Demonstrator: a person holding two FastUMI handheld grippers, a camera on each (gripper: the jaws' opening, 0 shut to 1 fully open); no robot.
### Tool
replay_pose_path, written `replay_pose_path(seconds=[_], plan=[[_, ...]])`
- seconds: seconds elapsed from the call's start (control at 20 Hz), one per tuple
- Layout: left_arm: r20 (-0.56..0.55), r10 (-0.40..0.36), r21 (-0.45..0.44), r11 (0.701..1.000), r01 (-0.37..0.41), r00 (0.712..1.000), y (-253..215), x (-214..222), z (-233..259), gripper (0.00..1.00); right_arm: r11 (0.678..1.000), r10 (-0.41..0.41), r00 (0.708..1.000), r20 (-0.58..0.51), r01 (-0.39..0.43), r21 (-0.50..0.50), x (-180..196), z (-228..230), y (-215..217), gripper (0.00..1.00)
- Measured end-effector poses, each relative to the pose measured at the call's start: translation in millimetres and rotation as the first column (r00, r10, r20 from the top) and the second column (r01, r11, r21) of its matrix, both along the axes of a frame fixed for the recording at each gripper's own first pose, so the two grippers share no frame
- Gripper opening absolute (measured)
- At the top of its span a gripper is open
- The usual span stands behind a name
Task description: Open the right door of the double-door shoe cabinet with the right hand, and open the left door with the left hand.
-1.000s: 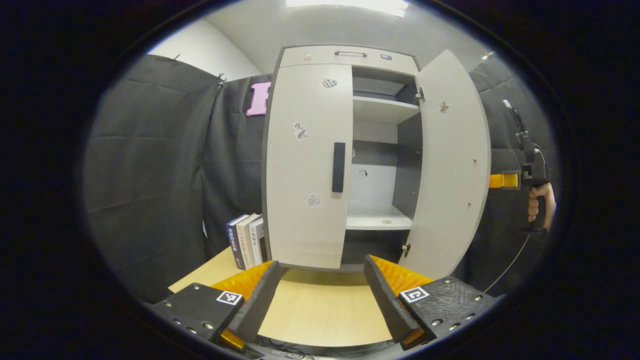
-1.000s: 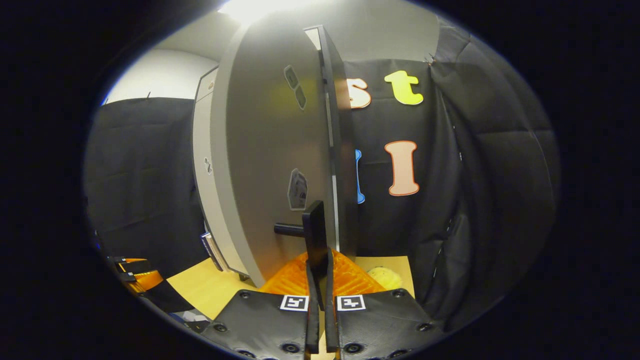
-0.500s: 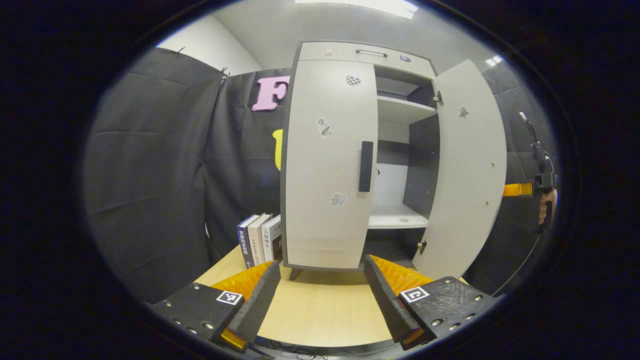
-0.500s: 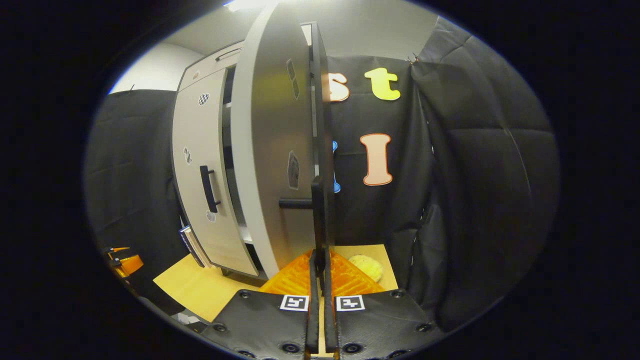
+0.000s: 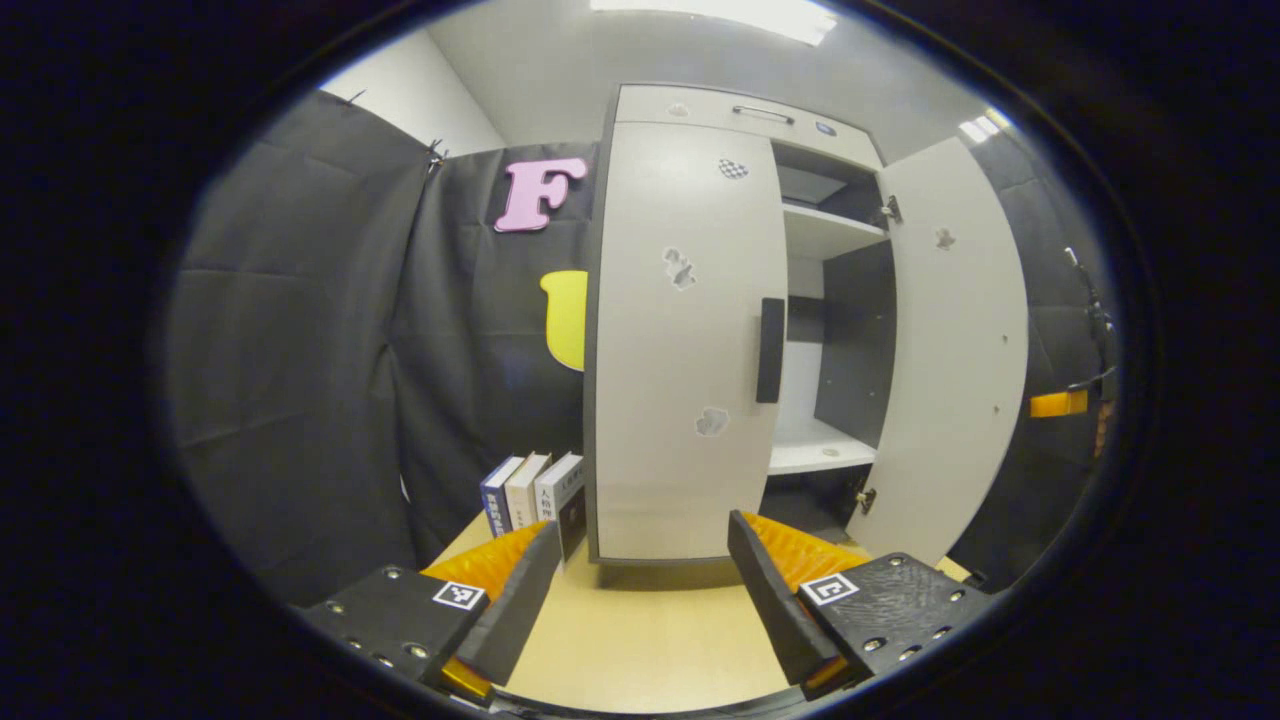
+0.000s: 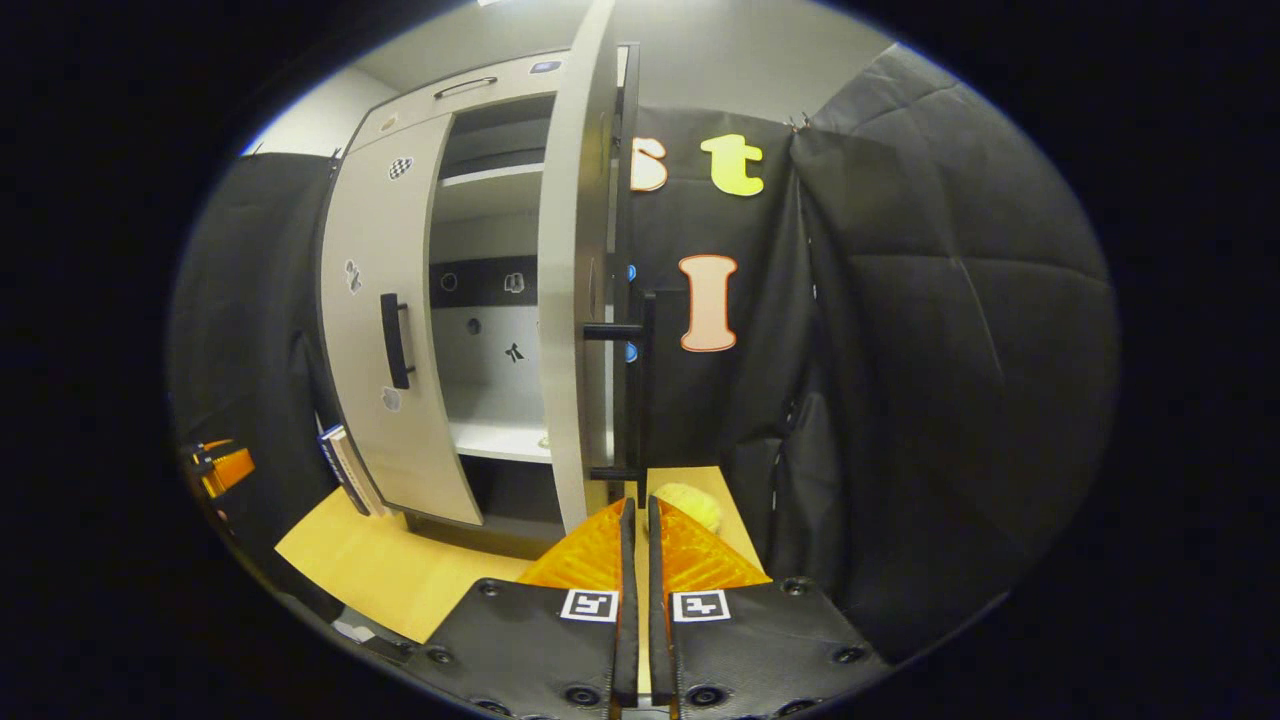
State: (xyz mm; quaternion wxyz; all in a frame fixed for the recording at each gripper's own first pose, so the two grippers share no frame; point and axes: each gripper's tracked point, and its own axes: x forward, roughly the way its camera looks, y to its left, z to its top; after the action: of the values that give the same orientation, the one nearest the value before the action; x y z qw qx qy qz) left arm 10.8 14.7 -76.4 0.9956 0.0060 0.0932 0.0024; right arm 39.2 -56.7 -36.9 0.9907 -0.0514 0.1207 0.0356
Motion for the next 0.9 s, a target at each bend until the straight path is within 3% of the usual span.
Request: replay_pose_path(seconds=[0.3, 0.45, 0.55, 0.6, 0.75, 0.85, 0.9], plan=[[0.052, -0.105, -0.032, 0.994, 0.107, 0.993, -3, 53, 30, 1.00, 0.986, -0.148, 0.981, 0.123, 0.156, -0.058, -33, 24, -34, 0.02], [0.092, -0.145, -0.029, 0.989, 0.148, 0.985, -24, 85, 51, 1.00, 0.968, -0.244, 0.955, 0.166, 0.251, -0.020, -36, 35, -72, 0.03], [0.112, -0.158, -0.022, 0.987, 0.161, 0.981, -42, 106, 62, 0.98, 0.946, -0.322, 0.933, 0.161, 0.324, 0.017, -24, 37, -105, 0.10], [0.122, -0.161, -0.018, 0.986, 0.165, 0.979, -51, 118, 66, 0.98, 0.937, -0.349, 0.925, 0.152, 0.347, 0.042, -18, 36, -118, 0.06], [0.140, -0.158, -0.013, 0.987, 0.161, 0.977, -81, 149, 76, 1.00, 0.923, -0.375, 0.918, 0.127, 0.358, 0.138, 3, 31, -148, 0.10], [0.144, -0.165, -0.018, 0.985, 0.169, 0.976, -104, 169, 79, 1.00, 0.929, -0.342, 0.934, 0.101, 0.319, 0.188, 18, 22, -152, 0.27], [0.142, -0.163, -0.020, 0.986, 0.168, 0.976, -112, 178, 78, 0.98, 0.933, -0.335, 0.938, 0.092, 0.317, 0.173, 25, 15, -159, 0.29]])
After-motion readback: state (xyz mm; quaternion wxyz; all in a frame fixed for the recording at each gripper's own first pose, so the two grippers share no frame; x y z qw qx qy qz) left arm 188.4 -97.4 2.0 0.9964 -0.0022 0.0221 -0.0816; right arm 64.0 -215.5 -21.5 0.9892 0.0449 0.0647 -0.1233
